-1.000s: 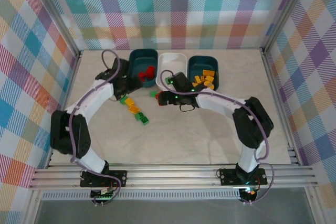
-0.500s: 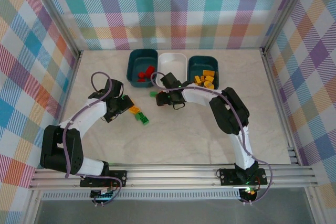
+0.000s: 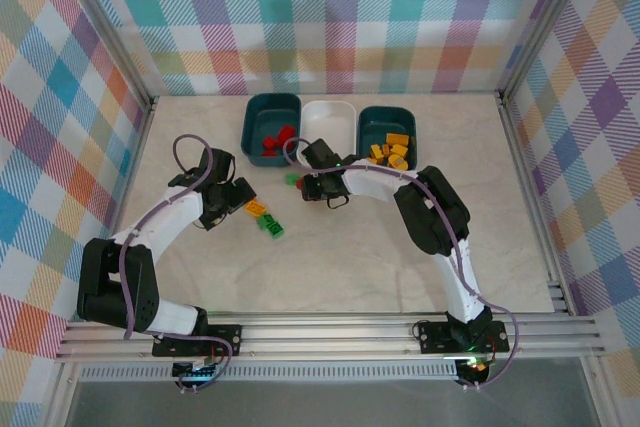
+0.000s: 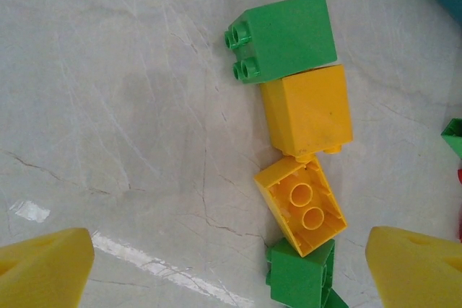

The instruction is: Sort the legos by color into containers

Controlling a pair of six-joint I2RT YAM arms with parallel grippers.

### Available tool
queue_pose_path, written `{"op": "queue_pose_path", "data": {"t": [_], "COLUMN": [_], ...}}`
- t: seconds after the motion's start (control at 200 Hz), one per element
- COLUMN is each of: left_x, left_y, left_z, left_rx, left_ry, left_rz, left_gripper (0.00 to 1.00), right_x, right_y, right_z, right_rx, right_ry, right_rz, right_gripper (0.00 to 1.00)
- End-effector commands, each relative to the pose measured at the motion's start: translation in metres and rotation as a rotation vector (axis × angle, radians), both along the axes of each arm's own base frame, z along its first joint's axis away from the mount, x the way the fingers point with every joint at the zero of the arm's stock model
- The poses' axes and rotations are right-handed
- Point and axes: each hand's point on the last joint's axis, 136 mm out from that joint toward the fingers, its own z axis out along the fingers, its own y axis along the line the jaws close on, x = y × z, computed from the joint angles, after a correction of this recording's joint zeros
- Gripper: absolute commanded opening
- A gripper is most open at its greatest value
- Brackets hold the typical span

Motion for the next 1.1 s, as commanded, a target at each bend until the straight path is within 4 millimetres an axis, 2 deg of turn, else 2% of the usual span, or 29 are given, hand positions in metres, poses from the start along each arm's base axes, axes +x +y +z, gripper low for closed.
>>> {"op": "queue_pose_path", "data": {"t": [0.0,0.28,0.42,0.625,0.79,0.945,1.095], "left_x": [0.005,0.008,0.006,-0.002,-0.008,-0.016,-0.008], "left_y": [0.001,0.004,0.008,0.007,0.011,0.011,0.008], "left_z": [0.008,0.004,-0.008,-0.030,-0.032,-0.046,-0.047], "left_rx": [0.005,0.006,-0.006,-0.034,-0.018,-0.021,-0.028], "left_ry": [-0.015,-0.004,0.021,0.062,0.064,0.101,0.105], "left_rz": [-0.004,0.007,0.040,0.118,0.125,0.137,0.127], "left_gripper": [0.97,0.97,0.97,0.96,0.96,0.96,0.96], "right_x": [-0.019,-0.025,-0.025,0.002,0.021,0.043,0.063], "right_y": [0.014,0.010,0.011,0.033,0.047,0.068,0.077], "right_z": [0.000,0.029,0.048,0.091,0.107,0.131,0.140], "right_rx": [0.045,0.102,0.126,0.173,0.202,0.297,0.304], "right_ry": [0.024,-0.012,-0.038,-0.140,-0.179,-0.185,-0.192], "right_rz": [0.031,0.013,0.019,0.043,0.050,0.032,0.021], "right_gripper": [0.40,0.38,0.38,0.39,0.39,0.40,0.40]}}
